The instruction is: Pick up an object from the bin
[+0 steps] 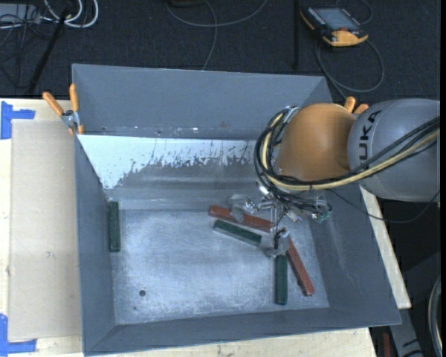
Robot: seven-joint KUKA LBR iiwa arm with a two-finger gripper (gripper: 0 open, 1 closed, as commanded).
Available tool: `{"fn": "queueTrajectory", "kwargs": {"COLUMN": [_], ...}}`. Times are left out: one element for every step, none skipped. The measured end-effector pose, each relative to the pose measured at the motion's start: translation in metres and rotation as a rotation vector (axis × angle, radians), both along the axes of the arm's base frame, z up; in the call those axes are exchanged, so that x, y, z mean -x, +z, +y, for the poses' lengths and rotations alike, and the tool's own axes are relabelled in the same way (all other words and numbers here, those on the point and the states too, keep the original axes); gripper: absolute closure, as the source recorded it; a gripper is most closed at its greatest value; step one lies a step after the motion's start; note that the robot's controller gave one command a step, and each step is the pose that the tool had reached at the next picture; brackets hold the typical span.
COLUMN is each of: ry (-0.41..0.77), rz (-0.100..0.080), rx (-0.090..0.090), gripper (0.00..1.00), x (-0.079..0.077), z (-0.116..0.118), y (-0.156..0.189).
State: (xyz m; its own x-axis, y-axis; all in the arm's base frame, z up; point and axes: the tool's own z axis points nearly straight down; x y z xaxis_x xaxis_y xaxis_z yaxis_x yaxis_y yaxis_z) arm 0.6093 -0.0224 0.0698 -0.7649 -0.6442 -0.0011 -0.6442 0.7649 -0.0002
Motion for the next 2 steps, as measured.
{"fn": "queueTrajectory", "kwargs": {"ry": [-0.136, -0.32], "rz": [-0.004, 0.002], "rx": [0.0, 0.001], "gripper": [0.0, 0.0], "x": [-0.007, 0.001], "z": [-0.032, -0.024], "y": [0.04, 0.001]}}
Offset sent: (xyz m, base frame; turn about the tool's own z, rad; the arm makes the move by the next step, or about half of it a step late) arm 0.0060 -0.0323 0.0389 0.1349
